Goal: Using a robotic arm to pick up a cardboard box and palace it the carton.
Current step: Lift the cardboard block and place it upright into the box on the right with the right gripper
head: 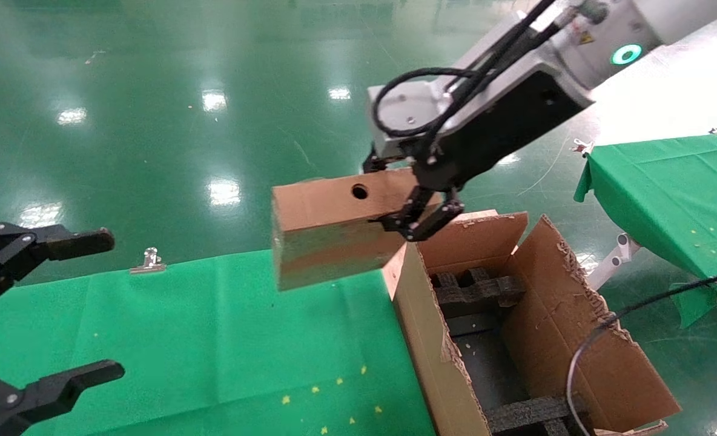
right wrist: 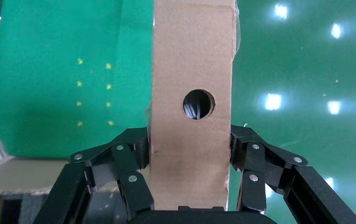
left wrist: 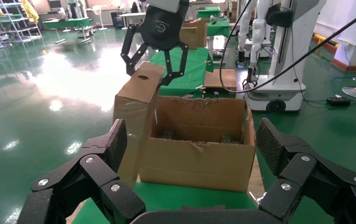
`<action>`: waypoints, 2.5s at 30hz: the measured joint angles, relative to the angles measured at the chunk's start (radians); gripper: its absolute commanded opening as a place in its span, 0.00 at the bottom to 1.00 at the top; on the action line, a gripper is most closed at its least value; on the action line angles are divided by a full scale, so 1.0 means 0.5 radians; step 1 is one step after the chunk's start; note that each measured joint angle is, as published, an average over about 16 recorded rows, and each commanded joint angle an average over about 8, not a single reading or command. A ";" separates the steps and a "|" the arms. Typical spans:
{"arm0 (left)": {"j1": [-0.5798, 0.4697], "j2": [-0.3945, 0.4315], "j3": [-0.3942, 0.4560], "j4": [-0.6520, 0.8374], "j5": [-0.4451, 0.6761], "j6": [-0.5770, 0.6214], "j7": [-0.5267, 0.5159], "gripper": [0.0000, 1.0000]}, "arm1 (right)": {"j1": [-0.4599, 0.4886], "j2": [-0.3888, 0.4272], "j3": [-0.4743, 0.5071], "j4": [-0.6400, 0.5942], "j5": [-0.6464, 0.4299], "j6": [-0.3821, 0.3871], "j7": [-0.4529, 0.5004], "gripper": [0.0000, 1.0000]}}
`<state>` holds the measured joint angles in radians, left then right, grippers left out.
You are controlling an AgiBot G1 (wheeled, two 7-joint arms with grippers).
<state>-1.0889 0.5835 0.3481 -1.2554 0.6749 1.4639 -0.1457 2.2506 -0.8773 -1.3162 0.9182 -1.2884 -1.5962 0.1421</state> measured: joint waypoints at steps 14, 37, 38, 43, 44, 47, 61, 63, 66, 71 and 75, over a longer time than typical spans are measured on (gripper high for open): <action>0.000 0.000 0.000 0.000 0.000 0.000 0.000 1.00 | 0.474 0.438 -0.596 0.032 0.026 -0.007 0.000 0.00; 0.000 0.000 0.000 0.000 -0.001 -0.001 0.000 1.00 | 0.922 0.939 -1.305 0.229 0.026 0.035 0.151 0.00; 0.000 0.000 0.000 0.000 -0.001 -0.001 0.000 1.00 | 0.923 0.941 -1.309 0.230 0.026 0.038 0.155 0.00; 0.000 0.000 0.000 0.001 -0.001 -0.001 0.000 1.00 | 0.910 0.957 -1.326 0.245 0.028 0.076 0.248 0.00; 0.000 0.000 0.000 0.001 -0.001 -0.001 0.000 1.00 | 0.904 0.963 -1.328 0.254 0.027 0.090 0.287 0.00; 0.000 0.000 0.000 0.001 -0.001 -0.001 0.001 1.00 | 0.890 0.995 -1.340 0.304 0.009 0.141 0.448 0.00; 0.000 0.000 0.001 0.001 -0.001 -0.001 0.001 1.00 | 0.888 1.288 -1.440 0.802 -0.312 0.408 1.804 0.00; 0.000 0.000 0.001 0.001 -0.001 -0.001 0.001 1.00 | 0.884 1.319 -1.450 0.844 -0.345 0.432 1.968 0.00; 0.000 0.000 0.001 0.001 -0.001 -0.001 0.001 1.00 | 0.872 1.354 -1.461 0.879 -0.373 0.465 2.166 0.00; 0.000 0.000 0.001 0.001 -0.002 -0.001 0.001 1.00 | 0.845 1.388 -1.473 0.889 -0.364 0.513 2.360 0.00; 0.000 -0.001 0.001 0.001 -0.002 -0.001 0.001 1.00 | 0.832 1.402 -1.476 0.888 -0.349 0.540 2.425 0.00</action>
<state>-1.0887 0.5833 0.3484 -1.2548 0.6739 1.4633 -0.1453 2.6666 -0.1763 -2.0542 1.3620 -1.4631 -1.3262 1.3544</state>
